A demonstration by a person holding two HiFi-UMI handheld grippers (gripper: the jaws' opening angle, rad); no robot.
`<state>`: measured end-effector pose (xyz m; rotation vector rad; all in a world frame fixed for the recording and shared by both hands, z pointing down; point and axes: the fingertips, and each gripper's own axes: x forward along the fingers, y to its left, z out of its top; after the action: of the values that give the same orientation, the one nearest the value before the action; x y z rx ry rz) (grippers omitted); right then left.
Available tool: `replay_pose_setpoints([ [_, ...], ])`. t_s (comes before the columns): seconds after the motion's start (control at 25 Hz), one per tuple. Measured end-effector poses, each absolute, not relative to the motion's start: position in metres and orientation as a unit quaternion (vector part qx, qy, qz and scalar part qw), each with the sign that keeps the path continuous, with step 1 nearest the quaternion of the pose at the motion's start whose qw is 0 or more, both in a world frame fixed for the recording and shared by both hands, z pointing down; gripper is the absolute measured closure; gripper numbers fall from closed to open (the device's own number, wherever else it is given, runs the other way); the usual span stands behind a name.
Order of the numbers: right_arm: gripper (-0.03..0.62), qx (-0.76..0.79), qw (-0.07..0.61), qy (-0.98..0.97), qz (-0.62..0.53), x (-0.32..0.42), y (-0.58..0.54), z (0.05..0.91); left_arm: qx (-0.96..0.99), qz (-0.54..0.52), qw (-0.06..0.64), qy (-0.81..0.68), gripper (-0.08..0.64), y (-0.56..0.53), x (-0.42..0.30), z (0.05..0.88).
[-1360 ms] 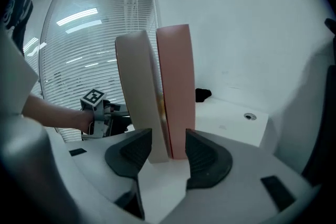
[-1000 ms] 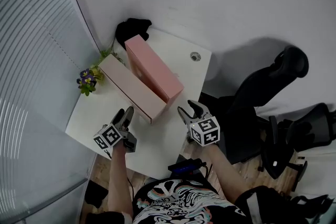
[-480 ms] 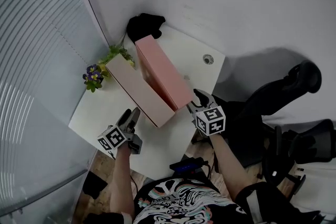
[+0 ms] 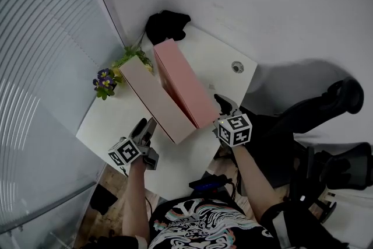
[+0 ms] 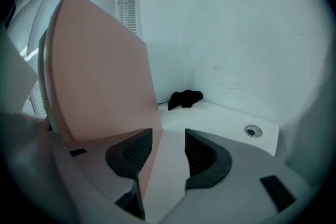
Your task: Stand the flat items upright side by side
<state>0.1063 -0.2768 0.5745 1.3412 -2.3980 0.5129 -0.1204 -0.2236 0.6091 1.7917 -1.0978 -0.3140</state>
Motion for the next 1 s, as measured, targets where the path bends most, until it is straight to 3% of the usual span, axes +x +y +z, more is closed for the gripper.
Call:
replay_pose_setpoints([
  [1.0, 0.423, 0.431, 0.14, -0.862, 0.226, 0.067, -0.295, 0.572, 0.754, -0.099, 0.522, -0.386, 0.314, -0.241, -0.101, 0.604],
])
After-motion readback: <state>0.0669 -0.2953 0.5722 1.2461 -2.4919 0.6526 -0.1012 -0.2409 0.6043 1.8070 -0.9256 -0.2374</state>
